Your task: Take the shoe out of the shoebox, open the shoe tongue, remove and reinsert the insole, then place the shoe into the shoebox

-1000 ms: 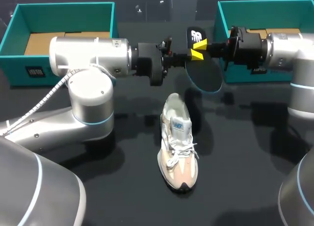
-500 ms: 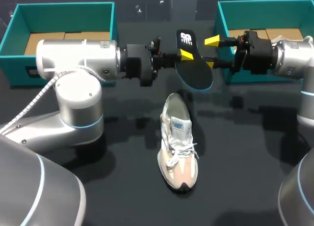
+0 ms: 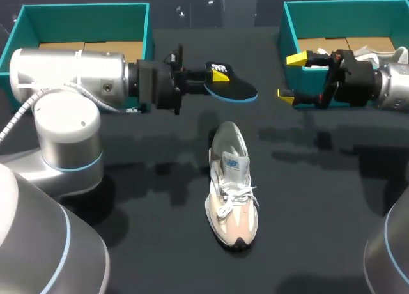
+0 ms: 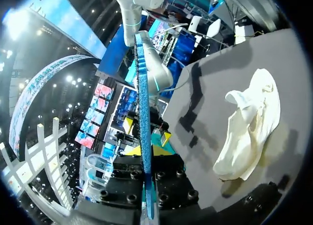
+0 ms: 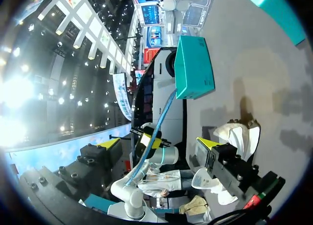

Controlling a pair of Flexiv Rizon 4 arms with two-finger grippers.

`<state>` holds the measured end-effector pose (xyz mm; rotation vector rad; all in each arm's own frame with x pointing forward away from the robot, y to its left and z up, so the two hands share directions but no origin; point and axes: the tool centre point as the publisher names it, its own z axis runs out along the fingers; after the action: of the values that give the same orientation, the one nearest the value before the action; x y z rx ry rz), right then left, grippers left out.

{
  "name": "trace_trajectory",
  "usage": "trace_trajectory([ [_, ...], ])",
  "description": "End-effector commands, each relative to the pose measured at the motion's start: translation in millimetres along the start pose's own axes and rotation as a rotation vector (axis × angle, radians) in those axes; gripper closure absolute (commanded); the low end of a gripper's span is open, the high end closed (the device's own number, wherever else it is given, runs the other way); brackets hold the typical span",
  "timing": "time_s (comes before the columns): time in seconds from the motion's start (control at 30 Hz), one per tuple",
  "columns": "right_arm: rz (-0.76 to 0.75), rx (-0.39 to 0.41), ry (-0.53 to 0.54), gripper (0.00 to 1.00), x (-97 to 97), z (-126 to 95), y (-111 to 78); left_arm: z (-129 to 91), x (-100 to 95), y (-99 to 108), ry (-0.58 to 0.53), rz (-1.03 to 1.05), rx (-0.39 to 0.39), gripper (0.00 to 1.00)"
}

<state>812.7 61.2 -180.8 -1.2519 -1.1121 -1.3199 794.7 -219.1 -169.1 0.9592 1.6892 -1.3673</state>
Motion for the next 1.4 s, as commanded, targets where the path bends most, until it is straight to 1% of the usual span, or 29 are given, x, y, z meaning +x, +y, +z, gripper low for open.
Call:
trace_trajectory([
  [0.03,0.001,-0.005,-0.004,0.0,1.3,0.3,-2.4,-8.1,-6.2,-8.0,0.03,-0.196,0.04,1.0],
  [0.1,0.001,-0.005,-0.004,0.0,1.3,0.3,-2.4,-9.5,-8.8,-8.6,0.004,-0.31,0.094,1.0],
  [0.17,0.001,-0.005,-0.004,0.0,1.3,0.3,-2.4,-9.9,-9.9,-9.7,-0.009,-0.53,0.209,1.0],
  [0.8,0.001,-0.005,-0.004,0.0,1.3,0.3,-2.4,-9.9,-9.9,-9.7,-0.009,-0.53,0.209,1.0],
  [0.9,0.001,-0.005,-0.004,0.0,1.3,0.3,-2.4,-10.2,-16.0,-10.9,0.004,-0.613,0.185,1.0],
  [0.93,0.001,-0.005,-0.004,0.0,1.3,0.3,-2.4,-11.0,-18.5,-13.5,0.008,-0.689,0.175,1.0],
  [1.13,0.001,-0.005,-0.004,0.0,1.3,0.3,-2.4,-17.5,-27.2,-27.0,-0.005,-0.957,0.108,1.0],
  [1.4,0.001,-0.005,-0.004,0.0,1.3,0.3,-2.4,-24.1,-41.9,-43.6,0.006,-1.302,0.077,1.0],
])
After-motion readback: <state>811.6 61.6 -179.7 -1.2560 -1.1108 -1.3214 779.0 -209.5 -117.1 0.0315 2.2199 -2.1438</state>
